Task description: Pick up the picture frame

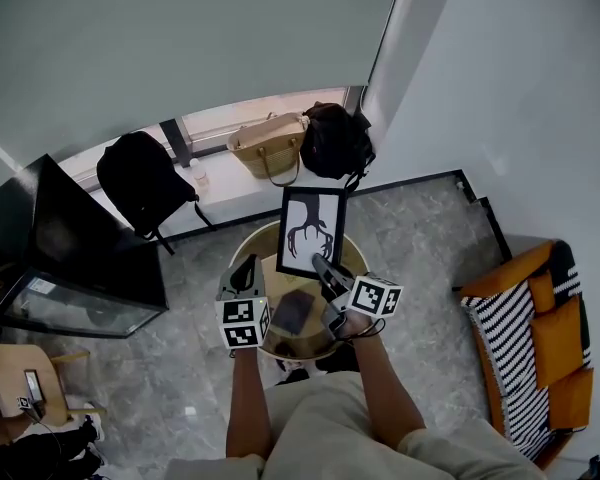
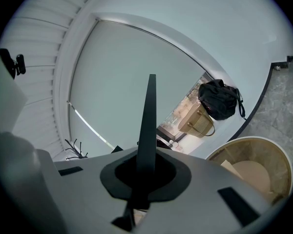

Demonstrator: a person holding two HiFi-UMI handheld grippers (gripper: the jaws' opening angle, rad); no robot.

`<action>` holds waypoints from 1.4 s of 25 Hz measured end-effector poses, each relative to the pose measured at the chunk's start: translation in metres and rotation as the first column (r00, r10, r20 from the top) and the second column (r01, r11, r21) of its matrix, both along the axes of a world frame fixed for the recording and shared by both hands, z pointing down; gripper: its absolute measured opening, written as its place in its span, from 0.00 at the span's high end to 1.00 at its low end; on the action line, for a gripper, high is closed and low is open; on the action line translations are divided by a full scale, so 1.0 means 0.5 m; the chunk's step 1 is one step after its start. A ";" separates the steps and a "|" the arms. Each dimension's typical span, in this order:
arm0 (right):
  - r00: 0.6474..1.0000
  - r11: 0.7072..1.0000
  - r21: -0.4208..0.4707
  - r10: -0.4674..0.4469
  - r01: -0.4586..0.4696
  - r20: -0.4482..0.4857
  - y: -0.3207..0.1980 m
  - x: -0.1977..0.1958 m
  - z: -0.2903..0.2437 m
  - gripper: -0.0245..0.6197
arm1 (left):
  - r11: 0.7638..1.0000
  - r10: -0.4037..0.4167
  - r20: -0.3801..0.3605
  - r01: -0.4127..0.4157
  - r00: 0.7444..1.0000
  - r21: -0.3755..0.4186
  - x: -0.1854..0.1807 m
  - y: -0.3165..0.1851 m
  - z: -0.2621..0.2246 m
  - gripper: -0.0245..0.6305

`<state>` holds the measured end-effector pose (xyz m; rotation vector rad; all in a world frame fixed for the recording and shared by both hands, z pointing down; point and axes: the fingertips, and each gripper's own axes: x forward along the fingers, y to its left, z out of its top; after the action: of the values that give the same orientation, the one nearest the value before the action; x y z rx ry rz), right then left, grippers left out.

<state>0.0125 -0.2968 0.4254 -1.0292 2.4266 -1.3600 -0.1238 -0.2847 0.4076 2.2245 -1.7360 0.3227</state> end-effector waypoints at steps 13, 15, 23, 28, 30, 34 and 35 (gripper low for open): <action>1.000 1.000 -0.002 0.001 -0.001 0.003 -0.003 0.000 0.007 0.90 | 0.997 0.074 -0.047 -0.075 0.996 -0.021 0.022 -0.002 0.014 0.93; 1.000 1.000 -0.004 0.005 -0.005 0.005 -0.003 0.000 0.008 0.90 | 0.995 0.096 -0.049 -0.097 0.994 -0.025 0.031 0.000 0.015 0.93; 1.000 1.000 -0.002 -0.009 0.009 0.009 0.001 -0.004 0.011 0.90 | 0.989 0.135 -0.047 -0.138 0.990 -0.054 0.043 0.005 0.022 0.93; 1.000 1.000 0.001 -0.001 0.001 0.003 0.004 0.000 0.013 0.90 | 0.987 0.149 -0.049 -0.152 0.988 -0.058 0.051 0.009 0.026 0.93; 1.000 1.000 0.000 0.003 -0.003 -0.007 0.005 0.000 0.016 0.90 | 0.986 0.153 -0.049 -0.156 0.987 -0.061 0.048 0.010 0.029 0.93; 1.000 1.000 -0.008 0.009 -0.009 -0.019 0.008 0.004 0.025 0.90 | 0.985 0.158 -0.045 -0.160 0.986 -0.063 0.044 0.013 0.031 0.93; 1.000 1.000 -0.007 0.011 -0.011 -0.016 0.008 0.003 0.022 0.90 | 0.985 0.159 -0.044 -0.161 0.986 -0.063 0.045 0.013 0.031 0.93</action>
<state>0.0142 -0.2929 0.4361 -1.0573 2.4260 -1.3630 -0.1016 -0.2782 0.4229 2.3114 -1.5078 0.3645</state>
